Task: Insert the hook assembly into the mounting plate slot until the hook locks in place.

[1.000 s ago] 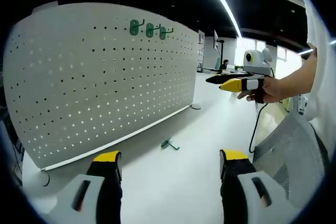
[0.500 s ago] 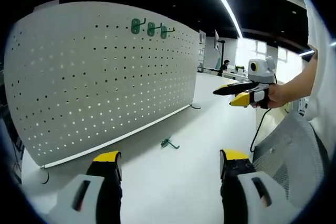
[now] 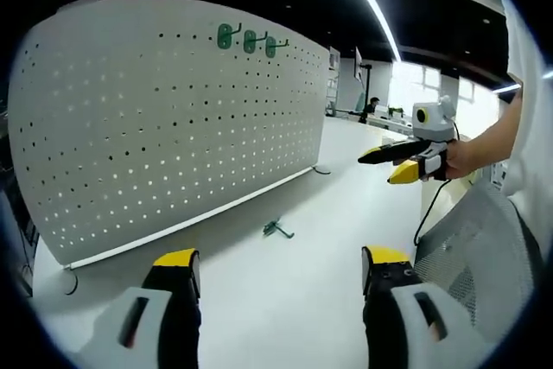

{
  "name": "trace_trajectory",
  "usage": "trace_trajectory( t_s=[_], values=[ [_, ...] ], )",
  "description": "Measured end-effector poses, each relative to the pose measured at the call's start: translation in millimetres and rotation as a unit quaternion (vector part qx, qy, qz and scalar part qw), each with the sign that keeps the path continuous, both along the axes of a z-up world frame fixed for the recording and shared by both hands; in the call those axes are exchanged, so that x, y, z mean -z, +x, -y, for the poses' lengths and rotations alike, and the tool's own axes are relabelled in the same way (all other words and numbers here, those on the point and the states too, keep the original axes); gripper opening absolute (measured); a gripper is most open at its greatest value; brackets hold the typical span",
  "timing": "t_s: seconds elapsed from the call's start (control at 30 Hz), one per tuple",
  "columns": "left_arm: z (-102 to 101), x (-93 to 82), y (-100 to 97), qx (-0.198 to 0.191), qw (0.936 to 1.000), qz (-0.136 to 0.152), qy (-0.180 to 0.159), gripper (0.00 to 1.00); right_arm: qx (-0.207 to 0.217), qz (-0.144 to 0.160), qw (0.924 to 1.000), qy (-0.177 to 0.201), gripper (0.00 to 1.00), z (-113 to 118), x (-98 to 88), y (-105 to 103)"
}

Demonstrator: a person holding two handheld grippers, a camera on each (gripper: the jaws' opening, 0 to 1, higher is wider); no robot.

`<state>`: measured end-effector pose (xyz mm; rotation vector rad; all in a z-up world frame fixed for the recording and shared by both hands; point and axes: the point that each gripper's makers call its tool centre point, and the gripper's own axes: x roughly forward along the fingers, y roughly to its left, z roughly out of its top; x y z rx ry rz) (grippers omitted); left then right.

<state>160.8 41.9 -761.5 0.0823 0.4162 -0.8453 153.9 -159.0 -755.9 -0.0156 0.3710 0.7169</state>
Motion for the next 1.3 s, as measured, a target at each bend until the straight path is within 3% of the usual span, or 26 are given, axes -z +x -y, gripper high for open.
trace_trajectory(
  t_s=[0.37, 0.5, 0.63, 0.8, 1.2, 1.3],
  values=[
    [2.4, -1.3, 1.8, 0.008, 0.9999, 0.004, 0.01, 0.77, 0.001, -0.003, 1.0, 0.004, 0.63, -0.8, -0.8, 0.2],
    [8.8, 4.0, 9.1, 0.036, 0.9985, 0.007, 0.041, 0.77, -0.001, -0.004, 1.0, 0.002, 0.63, -2.1, -0.6, -2.5],
    [16.4, 3.8, 21.4, 0.051, 0.9974, 0.001, 0.05, 0.77, 0.0, -0.007, 1.0, 0.002, 0.63, 0.7, 0.5, -5.8],
    [32.5, 19.9, 28.5, 0.102, 0.9901, -0.016, 0.095, 0.77, 0.001, -0.011, 0.9999, 0.002, 0.63, 3.4, 2.7, -12.4],
    [65.7, 37.9, 49.5, 0.182, 0.9711, -0.018, 0.154, 0.73, 0.01, -0.018, 0.9998, 0.001, 0.63, 6.7, 5.4, -19.5],
    [74.4, 44.6, 50.6, 0.21, 0.9607, -0.016, 0.181, 0.72, 0.012, -0.02, 0.9997, 0.0, 0.63, 6.4, 5.1, -19.8]
  ],
)
